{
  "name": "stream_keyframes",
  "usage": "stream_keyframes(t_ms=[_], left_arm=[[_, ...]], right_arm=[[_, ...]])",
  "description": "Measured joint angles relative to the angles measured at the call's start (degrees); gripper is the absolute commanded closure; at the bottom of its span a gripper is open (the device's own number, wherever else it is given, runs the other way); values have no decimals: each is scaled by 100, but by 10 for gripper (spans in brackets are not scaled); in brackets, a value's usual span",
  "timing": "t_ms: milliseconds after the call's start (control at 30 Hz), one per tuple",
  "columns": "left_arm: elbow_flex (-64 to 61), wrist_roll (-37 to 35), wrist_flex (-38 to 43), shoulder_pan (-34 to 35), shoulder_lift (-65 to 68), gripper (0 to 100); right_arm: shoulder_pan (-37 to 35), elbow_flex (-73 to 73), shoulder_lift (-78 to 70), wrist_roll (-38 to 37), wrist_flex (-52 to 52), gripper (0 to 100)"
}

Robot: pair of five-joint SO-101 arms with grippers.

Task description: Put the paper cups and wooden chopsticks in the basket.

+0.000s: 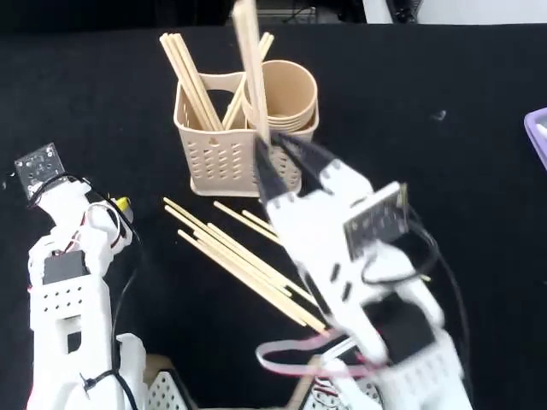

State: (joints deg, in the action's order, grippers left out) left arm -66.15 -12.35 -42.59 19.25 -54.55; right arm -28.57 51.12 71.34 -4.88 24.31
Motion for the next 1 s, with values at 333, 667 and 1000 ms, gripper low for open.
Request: stream_keyframes(t_ms=[333,667,1000], left_arm=[[-325,0,475,0,-9,812],[-343,0,545,0,-9,812],[-343,0,545,0,-9,812]], right_arm=[[0,-448,-2927,62,-2980,987],[0,-1275,-5266,62,-3253,986],[-70,-1363,-5653,79,-2831,786]])
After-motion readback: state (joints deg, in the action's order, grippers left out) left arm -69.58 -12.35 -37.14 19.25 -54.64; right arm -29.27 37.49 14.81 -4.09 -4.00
